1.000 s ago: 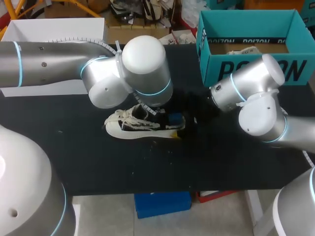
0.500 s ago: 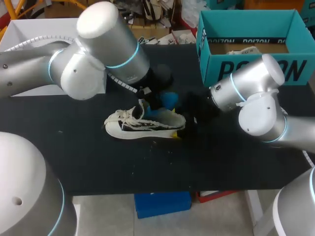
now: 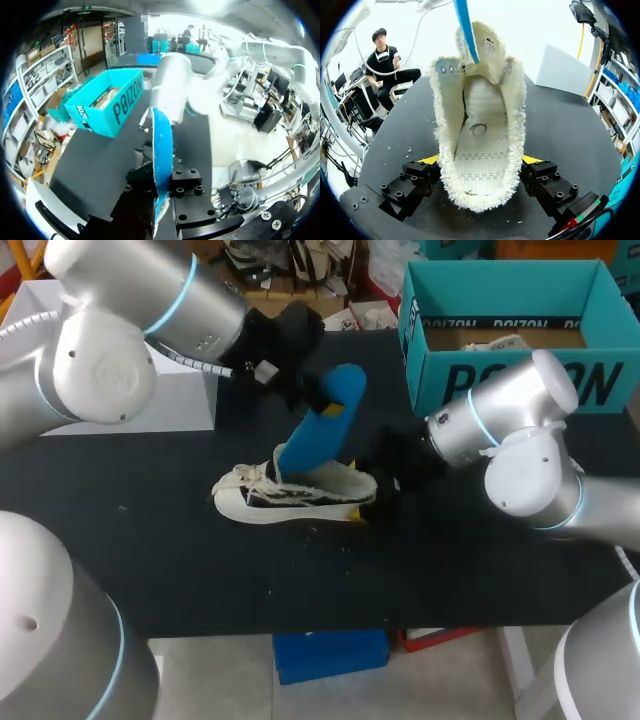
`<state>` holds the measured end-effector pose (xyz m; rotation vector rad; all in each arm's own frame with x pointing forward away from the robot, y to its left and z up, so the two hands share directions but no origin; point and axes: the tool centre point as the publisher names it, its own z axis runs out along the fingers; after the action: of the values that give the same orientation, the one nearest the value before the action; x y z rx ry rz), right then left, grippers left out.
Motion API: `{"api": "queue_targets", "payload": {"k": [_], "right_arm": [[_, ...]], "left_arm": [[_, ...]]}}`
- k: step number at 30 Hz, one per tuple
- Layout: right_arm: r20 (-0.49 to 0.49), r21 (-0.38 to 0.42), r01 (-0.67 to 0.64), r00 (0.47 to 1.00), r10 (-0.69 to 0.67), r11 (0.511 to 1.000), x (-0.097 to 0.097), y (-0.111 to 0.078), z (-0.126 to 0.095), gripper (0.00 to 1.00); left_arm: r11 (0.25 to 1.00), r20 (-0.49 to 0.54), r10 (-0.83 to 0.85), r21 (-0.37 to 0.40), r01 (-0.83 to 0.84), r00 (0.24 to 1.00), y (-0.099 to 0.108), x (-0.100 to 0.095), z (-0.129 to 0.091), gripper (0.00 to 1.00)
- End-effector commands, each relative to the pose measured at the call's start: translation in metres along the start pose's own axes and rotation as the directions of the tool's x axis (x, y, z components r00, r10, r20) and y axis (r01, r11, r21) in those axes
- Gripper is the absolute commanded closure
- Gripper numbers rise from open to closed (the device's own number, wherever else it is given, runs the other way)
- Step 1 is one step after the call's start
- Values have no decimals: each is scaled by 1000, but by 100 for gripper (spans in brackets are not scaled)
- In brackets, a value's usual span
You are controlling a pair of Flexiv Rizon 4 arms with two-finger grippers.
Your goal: Take the shoe out of the shoebox, open the shoe tongue, remove and reinsert the insole, then place the shoe into the shoebox
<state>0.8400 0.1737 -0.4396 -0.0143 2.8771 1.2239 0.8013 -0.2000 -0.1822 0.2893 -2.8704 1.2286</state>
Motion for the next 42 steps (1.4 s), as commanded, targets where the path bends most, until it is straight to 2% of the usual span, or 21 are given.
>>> {"api": "queue_targets", "payload": {"k": [1,3,6,25,28,31,33,42], "right_arm": [[1,4,-2,1000,2,1000,0,0,2,100],[1,4,-2,1000,2,1000,0,0,2,100],[1,4,-2,1000,2,1000,0,0,2,100],[1,4,-2,1000,2,1000,0,0,2,100],[1,4,-2,1000,2,1000,0,0,2,100],[1,4,-2,1000,2,1000,0,0,2,100],[1,4,-2,1000,2,1000,0,0,2,100],[1,4,-2,1000,2,1000,0,0,2,100]], "left_arm": [[993,-36,-6,120,11,999,-8,12,-40,100],[984,-87,-21,175,36,996,-17,14,-49,100],[960,-233,-43,261,105,971,-26,16,-60,100],[960,-233,-43,261,105,971,-26,16,-60,100],[918,-327,-126,320,235,937,-25,20,-70,100],[910,-333,-113,344,232,936,-29,21,-79,100],[893,-378,-127,360,272,917,-37,23,-88,100],[879,-429,-67,401,257,901,-70,39,-121,100]]}}
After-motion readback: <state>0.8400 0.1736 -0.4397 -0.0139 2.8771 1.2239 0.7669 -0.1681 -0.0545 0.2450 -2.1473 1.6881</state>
